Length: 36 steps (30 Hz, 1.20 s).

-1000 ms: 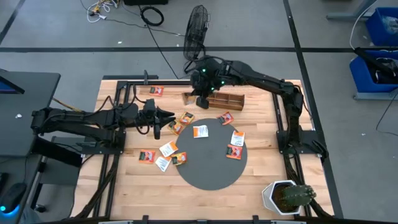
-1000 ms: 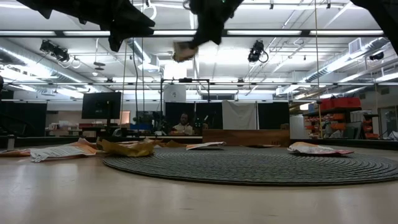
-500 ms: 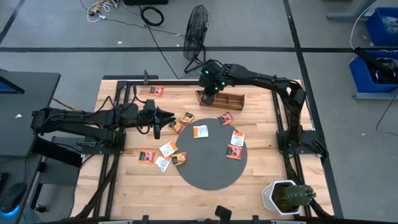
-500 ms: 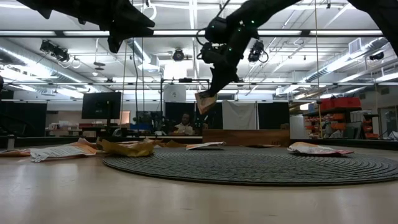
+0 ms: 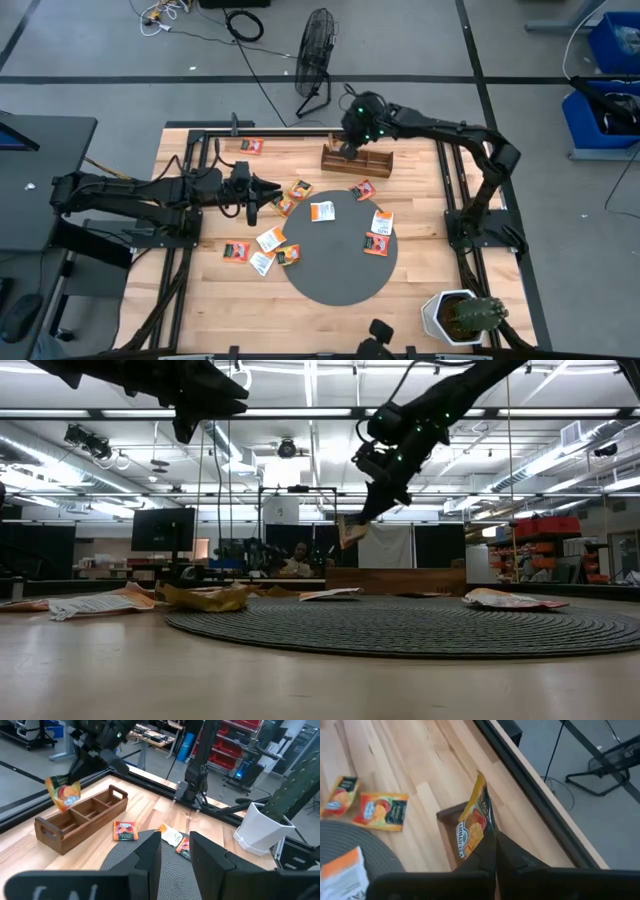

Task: Pick & Place Tea
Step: Put the yellow tea bag into the left section of the wooden organizer

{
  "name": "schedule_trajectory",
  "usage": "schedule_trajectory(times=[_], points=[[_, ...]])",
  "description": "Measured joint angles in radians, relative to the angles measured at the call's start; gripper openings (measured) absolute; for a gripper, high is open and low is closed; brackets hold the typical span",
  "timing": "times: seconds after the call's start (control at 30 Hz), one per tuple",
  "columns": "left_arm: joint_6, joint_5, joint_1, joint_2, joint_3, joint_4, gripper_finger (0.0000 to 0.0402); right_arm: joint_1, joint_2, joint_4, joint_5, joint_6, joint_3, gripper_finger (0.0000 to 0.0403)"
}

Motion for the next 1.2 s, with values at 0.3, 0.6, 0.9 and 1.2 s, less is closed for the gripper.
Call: schedule_trajectory(times=[0.3, 0.6, 0.9, 1.2], points=[[-0.062, 0.000, 0.000, 0.000, 0.000, 0.002, 0.0103, -0.001, 0.035, 0.165, 0.001, 0.005, -0.088, 0.0000], [-0.085, 0.000, -0.016, 0.000, 0.000, 0.005, 0.0103, -0.016, 0.100, 0.217, -0.009, 0.038, -0.105, 0.0000], [-0.086, 0.000, -0.021, 0.000, 0.000, 0.005, 0.0103, -0.033, 0.111, 0.252, 0.016, 0.026, -0.105, 0.0015], [-0.085, 0.000, -0.021, 0.000, 0.000, 0.005, 0.0103, -0.032, 0.136, 0.236, -0.020, 0.020, -0.105, 0.0029]])
